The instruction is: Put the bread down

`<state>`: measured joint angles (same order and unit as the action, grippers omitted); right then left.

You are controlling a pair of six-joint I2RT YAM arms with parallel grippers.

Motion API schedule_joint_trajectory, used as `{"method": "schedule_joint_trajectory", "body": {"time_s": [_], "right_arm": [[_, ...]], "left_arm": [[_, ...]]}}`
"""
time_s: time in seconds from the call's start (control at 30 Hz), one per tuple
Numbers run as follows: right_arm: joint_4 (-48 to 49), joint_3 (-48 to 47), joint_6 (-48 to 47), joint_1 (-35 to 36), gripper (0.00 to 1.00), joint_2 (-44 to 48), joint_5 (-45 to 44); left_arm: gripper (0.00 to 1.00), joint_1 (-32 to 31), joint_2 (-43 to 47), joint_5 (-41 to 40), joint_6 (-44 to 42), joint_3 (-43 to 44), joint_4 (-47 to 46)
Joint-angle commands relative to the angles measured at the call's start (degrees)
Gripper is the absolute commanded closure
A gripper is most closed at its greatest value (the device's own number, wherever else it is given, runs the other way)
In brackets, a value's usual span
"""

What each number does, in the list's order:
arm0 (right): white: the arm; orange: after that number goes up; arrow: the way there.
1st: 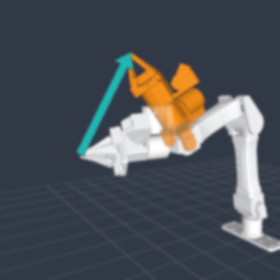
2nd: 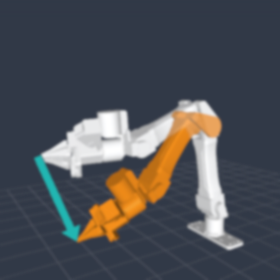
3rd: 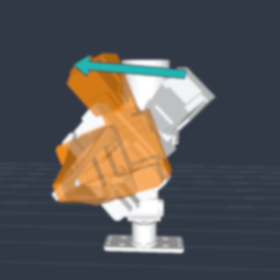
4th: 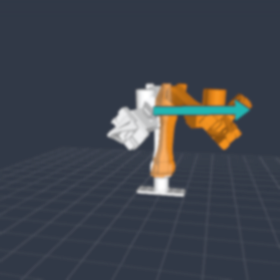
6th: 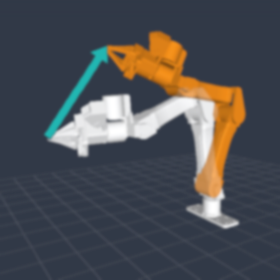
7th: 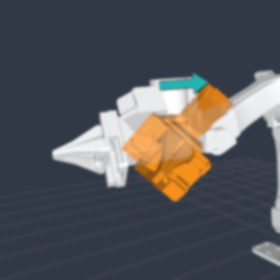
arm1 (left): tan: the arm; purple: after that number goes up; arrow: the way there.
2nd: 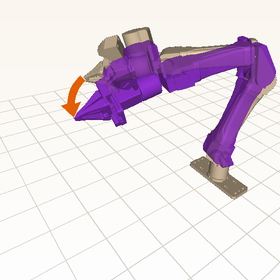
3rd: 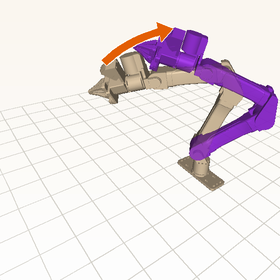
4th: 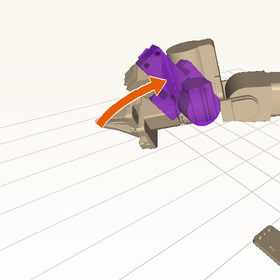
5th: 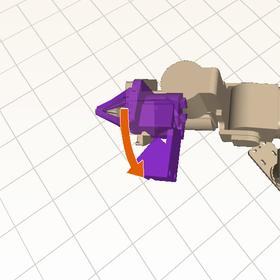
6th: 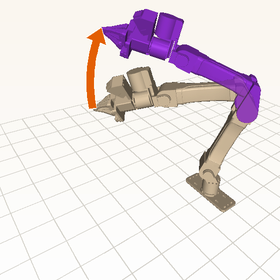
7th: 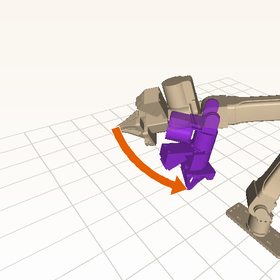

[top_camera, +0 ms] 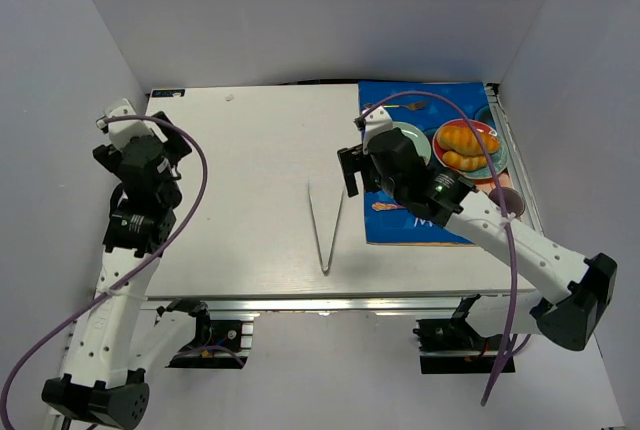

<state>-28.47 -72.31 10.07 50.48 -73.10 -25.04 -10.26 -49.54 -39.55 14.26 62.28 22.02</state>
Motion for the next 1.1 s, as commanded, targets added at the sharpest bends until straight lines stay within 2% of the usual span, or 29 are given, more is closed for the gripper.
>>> {"method": "schedule_joint_trajectory", "body": {"time_s": [0.0, 0.07, 0.1, 0.17, 0.3, 0.4, 0.5, 0.7, 0.97, 1.07], "right_arm": [[0.60, -2.83, -1.01, -0.12, 0.11, 3.40, 1.26], [1.39, -1.87, 1.69, -0.12, 0.11, 3.67, 0.09], [0.96, -1.69, 4.41, -0.12, 0.11, 3.49, -4.88], [-1.75, -1.69, 11.01, -0.21, 0.11, 2.62, -7.21], [0.85, 3.30, 14.81, -0.21, 0.11, 3.14, -4.25], [-2.09, 3.15, 17.61, -0.21, 0.11, 1.39, -2.04], [-6.76, 1.22, 23.67, -0.29, 0.11, -3.00, -1.25], [0.42, 5.51, 32.36, 0.32, 0.11, -10.47, 6.58], [-4.92, -2.12, 38.18, 7.35, 0.11, -25.75, 1.57], [-5.02, -2.66, 40.11, 8.76, 0.11, -28.49, 2.09]], "left_arm": [[0.02, -0.11, 0.41, 0.97, 2.43, -3.38, 7.42], [0.02, -0.11, -0.20, 0.62, 3.40, -4.62, 8.13], [0.02, -0.11, -0.56, 0.44, 3.67, -5.23, 8.04], [0.02, -0.11, -2.22, 0.09, 3.49, -6.47, 7.69], [0.02, -0.11, -3.81, -1.14, 2.61, -7.26, 7.51], [0.02, -0.11, -3.81, 0.43, 2.35, -6.91, 7.60], [0.02, -0.02, -4.60, 4.46, 1.74, -5.95, 8.47], [0.02, -0.02, -5.40, 7.73, 4.37, -5.94, 11.47], [0.02, -0.02, -0.21, 9.14, 5.42, -10.33, 10.76], [0.02, -0.02, -0.29, 8.88, 4.82, -10.25, 11.37]]}}
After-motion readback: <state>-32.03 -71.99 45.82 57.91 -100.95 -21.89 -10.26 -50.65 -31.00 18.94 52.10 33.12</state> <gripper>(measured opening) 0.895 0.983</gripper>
